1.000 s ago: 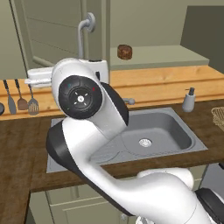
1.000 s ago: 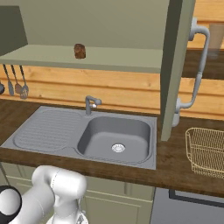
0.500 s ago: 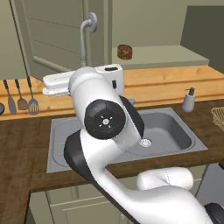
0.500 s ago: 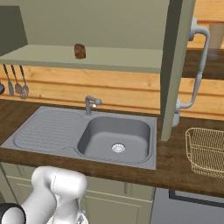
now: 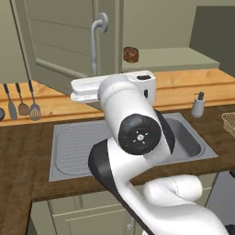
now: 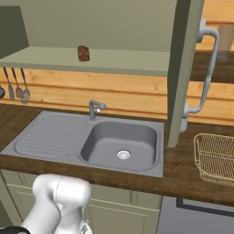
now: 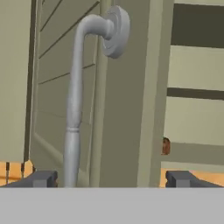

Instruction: Open the cabinet, pick up the bread from the cabinet and place it in the basket. Then move the basket to the dining counter.

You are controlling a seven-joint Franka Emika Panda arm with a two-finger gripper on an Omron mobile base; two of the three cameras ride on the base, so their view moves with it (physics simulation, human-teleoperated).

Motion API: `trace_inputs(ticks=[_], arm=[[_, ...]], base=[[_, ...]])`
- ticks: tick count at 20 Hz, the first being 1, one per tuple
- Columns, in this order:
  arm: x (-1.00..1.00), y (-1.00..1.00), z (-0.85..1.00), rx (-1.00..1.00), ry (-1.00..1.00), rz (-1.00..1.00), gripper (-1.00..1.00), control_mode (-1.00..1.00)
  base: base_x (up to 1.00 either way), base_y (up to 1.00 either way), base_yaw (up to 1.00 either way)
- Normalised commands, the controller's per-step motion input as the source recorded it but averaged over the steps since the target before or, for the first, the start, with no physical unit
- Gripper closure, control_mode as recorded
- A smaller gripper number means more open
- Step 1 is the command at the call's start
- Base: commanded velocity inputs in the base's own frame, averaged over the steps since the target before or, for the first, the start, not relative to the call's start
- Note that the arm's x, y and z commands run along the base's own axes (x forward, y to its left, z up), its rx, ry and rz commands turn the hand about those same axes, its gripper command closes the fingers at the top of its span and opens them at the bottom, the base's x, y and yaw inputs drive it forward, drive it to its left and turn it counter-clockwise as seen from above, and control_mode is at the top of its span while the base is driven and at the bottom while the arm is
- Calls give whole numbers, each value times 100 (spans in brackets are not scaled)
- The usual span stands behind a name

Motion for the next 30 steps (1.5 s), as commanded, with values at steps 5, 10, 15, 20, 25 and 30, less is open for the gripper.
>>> trace_inputs(ticks=[5,10,15,20,25,30], arm=[[-90,-96,4,8,0,10,-100,-100],[-94,-97,7,9,0,10,-100,-100],[13,-70,7,15,0,32,-100,-100],[69,-35,0,18,3,61,-100,-100],[62,-21,0,11,5,55,-100,-100],[46,19,-1,0,0,35,-100,-100]], base=[[0,0,0],[0,0,0],[0,0,0],[0,0,0],[0,0,0],[0,0,0]])
